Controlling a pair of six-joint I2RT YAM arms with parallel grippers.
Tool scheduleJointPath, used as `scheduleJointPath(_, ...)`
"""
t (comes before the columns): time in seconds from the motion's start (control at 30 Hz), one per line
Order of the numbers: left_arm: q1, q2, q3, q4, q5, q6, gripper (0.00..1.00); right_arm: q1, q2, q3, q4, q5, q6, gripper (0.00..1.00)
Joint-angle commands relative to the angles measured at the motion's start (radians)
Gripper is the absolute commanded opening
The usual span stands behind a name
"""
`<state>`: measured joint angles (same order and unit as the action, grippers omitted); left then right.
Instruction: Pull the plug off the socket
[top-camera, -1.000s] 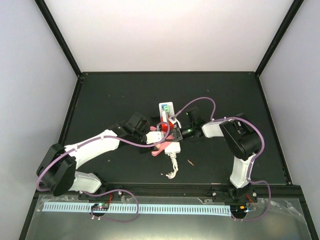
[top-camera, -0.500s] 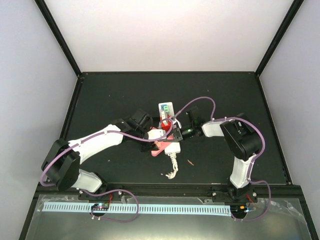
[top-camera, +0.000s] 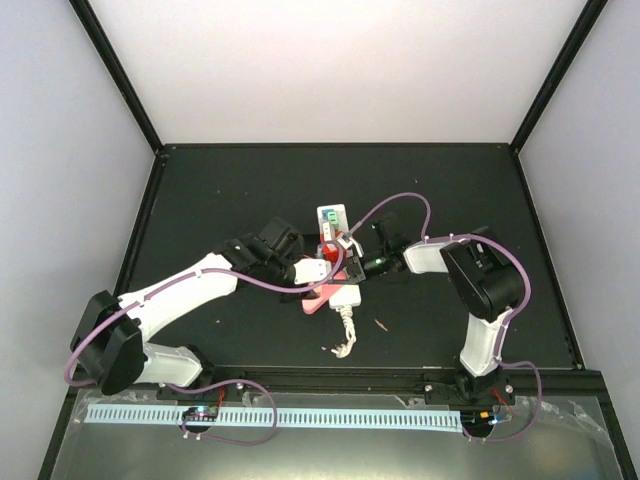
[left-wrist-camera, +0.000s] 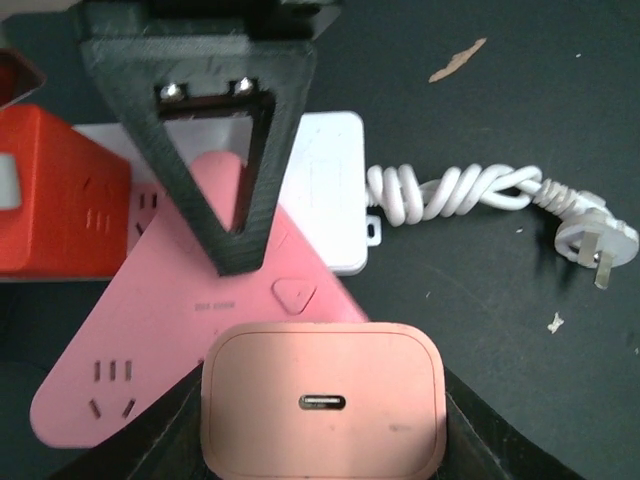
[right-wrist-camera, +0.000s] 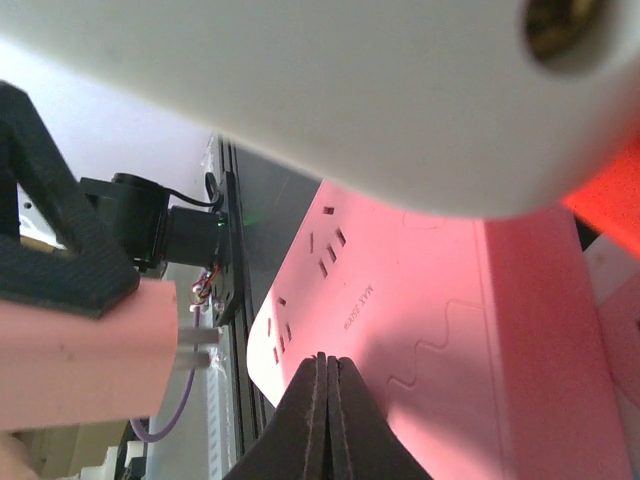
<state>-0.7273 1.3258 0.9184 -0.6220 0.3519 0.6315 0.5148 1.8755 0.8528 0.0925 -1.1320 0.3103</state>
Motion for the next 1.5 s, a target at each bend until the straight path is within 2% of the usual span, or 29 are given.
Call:
scheduleJointPath(0.0, 0.053, -0.038, 0.039, -0.042, 0.0, -0.021, 0.22, -0.003, 0.02, -0.022, -0.123, 0.138, -0.002, 0.01)
scheduleJointPath(0.13, 0.144, -0.099, 0.049, -0.094, 0.02, -0.009, 0.23, -0.005, -0.021, -0.036, -0.096, 0.119, 0.004, 0.01)
scheduleJointPath(0.3, 0.326, -0.091, 0.09, -0.16, 0.035, 0.053, 0.24, -0.004, -0.067, -0.035, -0.062, 0.063, 0.021, 0.05)
scheduleJointPath(0.5, 0.532, 0.068, 0.237, -0.273, -0.014, 0.138, 0.25, -0.004, -0.137, -0.04, -0.034, 0.033, 0.024, 0.11)
scheduleJointPath(0.7, 0.654, 0.284, 0.468, -0.343, -0.133, 0.177, 0.29, -0.004, -0.2, -0.038, -0.042, 0.017, -0.002, 0.14)
scheduleJointPath(1.03, 0.753, 0.712, 0.937, -0.471, -0.358, 0.213, 0.29, -0.004, -0.304, -0.045, -0.106, 0.014, -0.068, 0.18)
scheduleJointPath(1.2, 0.758, 0.85, 1.044, -0.436, -0.441, 0.223, 0.29, -0.004, -0.376, -0.054, -0.166, 0.036, -0.121, 0.19)
scheduleJointPath(1.47, 0.758, 0.987, 1.14, -0.405, -0.533, 0.271, 0.29, -0.004, -0.453, -0.081, -0.242, 0.055, -0.179, 0.2)
